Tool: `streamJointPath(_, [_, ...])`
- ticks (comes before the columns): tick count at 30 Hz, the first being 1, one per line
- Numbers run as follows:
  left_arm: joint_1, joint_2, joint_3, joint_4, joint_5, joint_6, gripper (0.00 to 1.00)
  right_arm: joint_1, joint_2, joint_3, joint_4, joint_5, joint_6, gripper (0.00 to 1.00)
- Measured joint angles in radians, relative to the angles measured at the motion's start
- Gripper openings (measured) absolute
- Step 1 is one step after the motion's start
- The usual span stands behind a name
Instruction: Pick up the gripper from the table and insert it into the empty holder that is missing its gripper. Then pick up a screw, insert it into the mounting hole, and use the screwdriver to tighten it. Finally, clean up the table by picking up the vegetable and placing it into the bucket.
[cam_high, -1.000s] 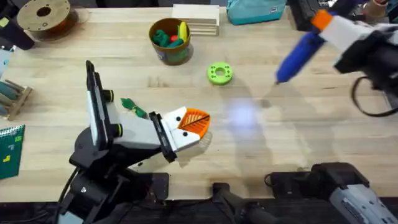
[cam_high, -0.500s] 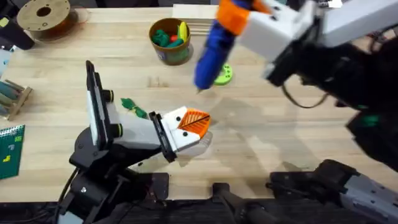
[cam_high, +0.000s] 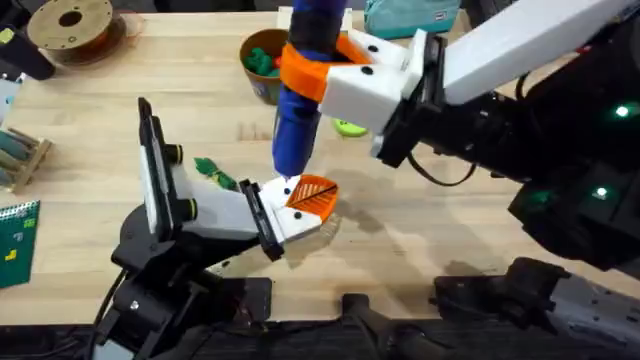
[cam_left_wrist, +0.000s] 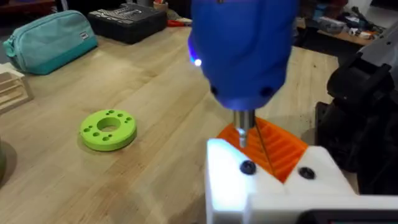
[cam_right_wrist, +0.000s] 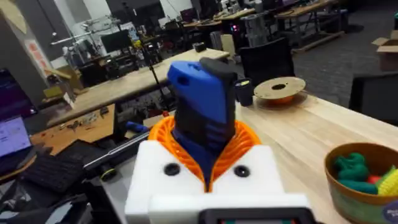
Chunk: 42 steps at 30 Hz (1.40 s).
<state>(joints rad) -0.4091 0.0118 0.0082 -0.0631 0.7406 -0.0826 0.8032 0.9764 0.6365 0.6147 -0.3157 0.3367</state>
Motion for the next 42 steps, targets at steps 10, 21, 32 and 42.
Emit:
streamJointPath(10, [0.000,0.000,0.000,0.000,0.000,0.000,0.008,0.002,0.000,0.000,-0.016,-0.036,-0.007,0.030])
streamJointPath(21, [0.000,0.000,0.000,0.000,0.000,0.000,0.008,0.002,0.029,0.000,-0.012,-0.045,-0.023,0.030])
streamJointPath(32, [0.000,0.000,0.000,0.000,0.000,0.000,0.008,0.002,0.032,0.000,-0.011,-0.048,-0.023,0.030])
streamJointPath(42, [0.000,0.000,0.000,0.000,0.000,0.000,0.008,0.002,0.032,0.000,-0.011,-0.048,-0.023,0.030])
